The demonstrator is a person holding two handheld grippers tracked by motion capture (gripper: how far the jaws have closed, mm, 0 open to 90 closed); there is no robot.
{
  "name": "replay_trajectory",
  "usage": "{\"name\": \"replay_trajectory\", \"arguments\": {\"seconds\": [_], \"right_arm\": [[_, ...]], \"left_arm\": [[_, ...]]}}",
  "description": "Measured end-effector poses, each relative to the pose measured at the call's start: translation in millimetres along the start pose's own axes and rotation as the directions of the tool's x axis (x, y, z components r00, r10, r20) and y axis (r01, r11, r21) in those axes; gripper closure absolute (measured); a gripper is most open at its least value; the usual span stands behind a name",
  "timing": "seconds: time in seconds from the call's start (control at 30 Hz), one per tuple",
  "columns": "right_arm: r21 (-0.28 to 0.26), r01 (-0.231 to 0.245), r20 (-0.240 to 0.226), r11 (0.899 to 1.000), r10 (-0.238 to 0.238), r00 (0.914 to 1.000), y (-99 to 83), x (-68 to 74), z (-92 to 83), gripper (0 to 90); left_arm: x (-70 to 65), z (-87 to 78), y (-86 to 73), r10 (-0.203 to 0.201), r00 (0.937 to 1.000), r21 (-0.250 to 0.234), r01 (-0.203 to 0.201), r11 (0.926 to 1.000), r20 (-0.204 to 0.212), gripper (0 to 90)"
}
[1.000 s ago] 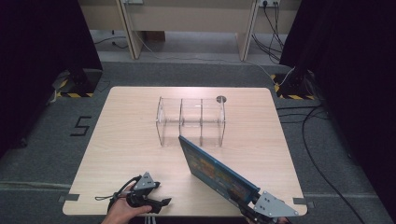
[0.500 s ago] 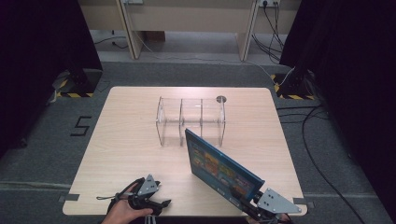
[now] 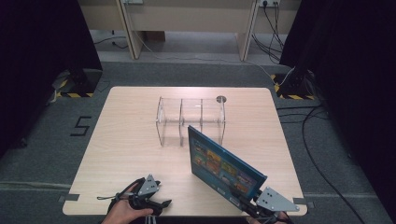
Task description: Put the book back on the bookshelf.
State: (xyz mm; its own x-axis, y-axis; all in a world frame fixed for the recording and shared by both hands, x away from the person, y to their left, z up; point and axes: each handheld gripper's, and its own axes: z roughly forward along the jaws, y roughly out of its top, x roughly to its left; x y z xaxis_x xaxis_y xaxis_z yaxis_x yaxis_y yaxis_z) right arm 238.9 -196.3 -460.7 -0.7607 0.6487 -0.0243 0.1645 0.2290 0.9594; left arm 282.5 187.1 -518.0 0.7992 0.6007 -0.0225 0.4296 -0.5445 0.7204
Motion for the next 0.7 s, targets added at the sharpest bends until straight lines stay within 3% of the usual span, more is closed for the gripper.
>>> {"name": "replay_trajectory", "arguments": {"seconds": [0.07,0.5,0.67,0.7], "right_arm": [[0.014,0.001,-0.007,1.0,-0.001,1.0,-2.0,1.4,6.1,77.9],[-0.034,-0.042,-0.029,0.999,0.041,0.9987,-4.9,3.0,13.5,79.1],[-0.049,0.001,-0.01,0.999,-0.001,1.0,-1.7,5.8,13.8,82.0],[-0.058,-0.009,-0.009,0.998,0.008,0.9999,-0.2,5.4,13.3,82.1]], "left_arm": [[-0.4,0.1,0.1,0.003,1.0,0.0,-0.003,1.0,0.004,18.6],[-1.2,0.9,0.5,0.008,0.9999,-0.001,-0.008,1.0,0.006,17.9],[-1.2,1.3,0.6,0.012,0.9999,-0.004,-0.012,0.9999,0.011,17.9],[-1.3,1.5,0.7,0.012,0.9999,-0.004,-0.012,0.9999,0.011,17.9]]}}
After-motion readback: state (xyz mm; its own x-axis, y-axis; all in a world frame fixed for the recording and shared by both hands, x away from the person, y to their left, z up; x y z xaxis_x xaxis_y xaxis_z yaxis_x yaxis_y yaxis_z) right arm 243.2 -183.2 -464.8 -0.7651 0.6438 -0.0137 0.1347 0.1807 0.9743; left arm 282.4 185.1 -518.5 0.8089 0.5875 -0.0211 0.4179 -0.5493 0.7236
